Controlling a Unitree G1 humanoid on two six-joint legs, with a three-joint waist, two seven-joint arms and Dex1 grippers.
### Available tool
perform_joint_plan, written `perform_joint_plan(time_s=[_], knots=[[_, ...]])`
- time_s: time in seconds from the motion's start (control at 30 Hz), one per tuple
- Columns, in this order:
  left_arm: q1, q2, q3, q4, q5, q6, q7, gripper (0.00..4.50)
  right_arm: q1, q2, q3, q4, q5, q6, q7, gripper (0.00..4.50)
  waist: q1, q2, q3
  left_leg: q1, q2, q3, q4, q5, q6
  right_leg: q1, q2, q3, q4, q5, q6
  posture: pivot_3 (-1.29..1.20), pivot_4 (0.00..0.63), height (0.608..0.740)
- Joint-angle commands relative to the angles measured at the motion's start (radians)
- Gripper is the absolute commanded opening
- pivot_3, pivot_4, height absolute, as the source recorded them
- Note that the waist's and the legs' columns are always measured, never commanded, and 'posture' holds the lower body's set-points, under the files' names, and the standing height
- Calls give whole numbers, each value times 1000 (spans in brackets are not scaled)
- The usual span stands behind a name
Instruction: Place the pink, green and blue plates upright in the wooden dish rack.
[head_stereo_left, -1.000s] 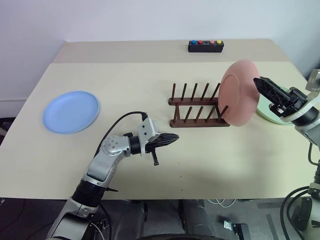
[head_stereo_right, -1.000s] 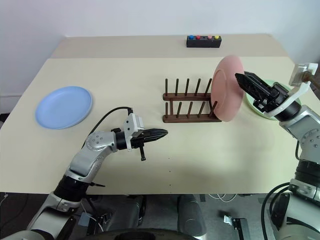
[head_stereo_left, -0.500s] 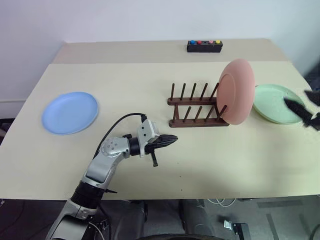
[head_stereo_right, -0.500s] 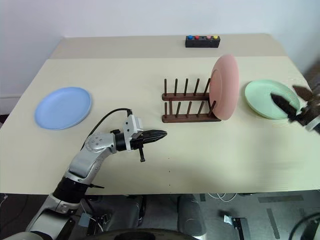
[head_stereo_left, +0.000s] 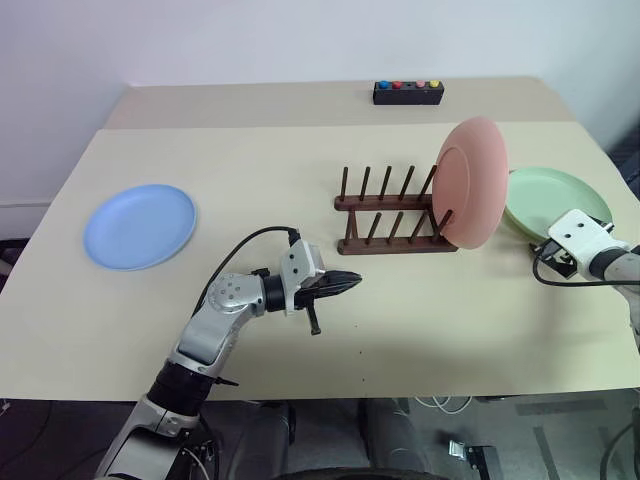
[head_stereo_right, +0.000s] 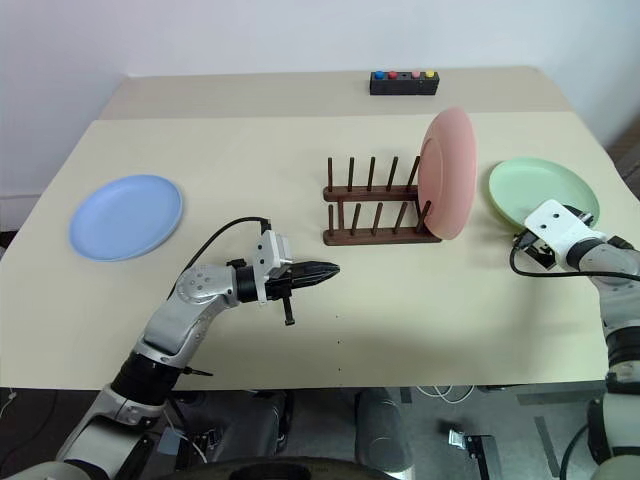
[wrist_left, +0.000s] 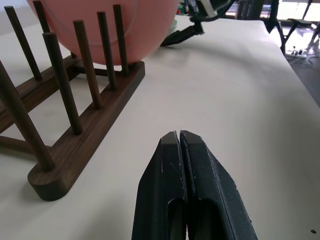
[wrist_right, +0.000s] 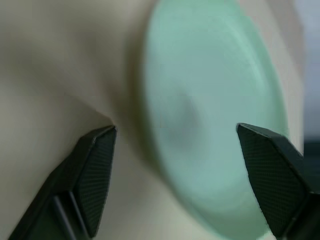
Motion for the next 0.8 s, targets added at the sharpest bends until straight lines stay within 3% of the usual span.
perform_joint_plan(time_s=[0.03, 0.23, 0.37, 0.57, 0.8], knots=[[4, -3, 6, -34, -1, -6, 14, 0, -28, 2, 25, 92, -38, -51, -37, 3029, 3, 0, 0, 0, 0, 0, 0, 0, 0, 0, 0, 0, 0, 0, 0, 0, 150, 740], [11, 1, 6, -39, -6, -4, 21, 0, -22, 14, 28, 113, -27, -94, -46, 45, 3, 0, 0, 0, 0, 0, 0, 0, 0, 1, 0, 0, 0, 0, 0, 0, 150, 740], [6, 0, 3, -31, -4, -8, 20, 0, 0, 4, 24, 88, -33, -106, -81, 45, 3, 0, 0, 0, 0, 0, 0, 0, 0, 0, 0, 0, 0, 0, 0, 0, 150, 740], [5, -3, 1, -27, -3, -13, 20, 0, 79, -83, -31, -133, -100, -112, -259, 45, 2, 3, 0, 0, 0, 0, 0, 0, 0, 0, 0, 0, 0, 0, 0, 0, 150, 740], [5, -7, -1, -19, -1, -19, 19, 0, 93, -137, -203, -570, -29, -36, -244, 45, -15, 4, 0, 0, 0, 0, -1, 0, 0, -1, 0, 1, 1, 0, 0, 0, 150, 740]])
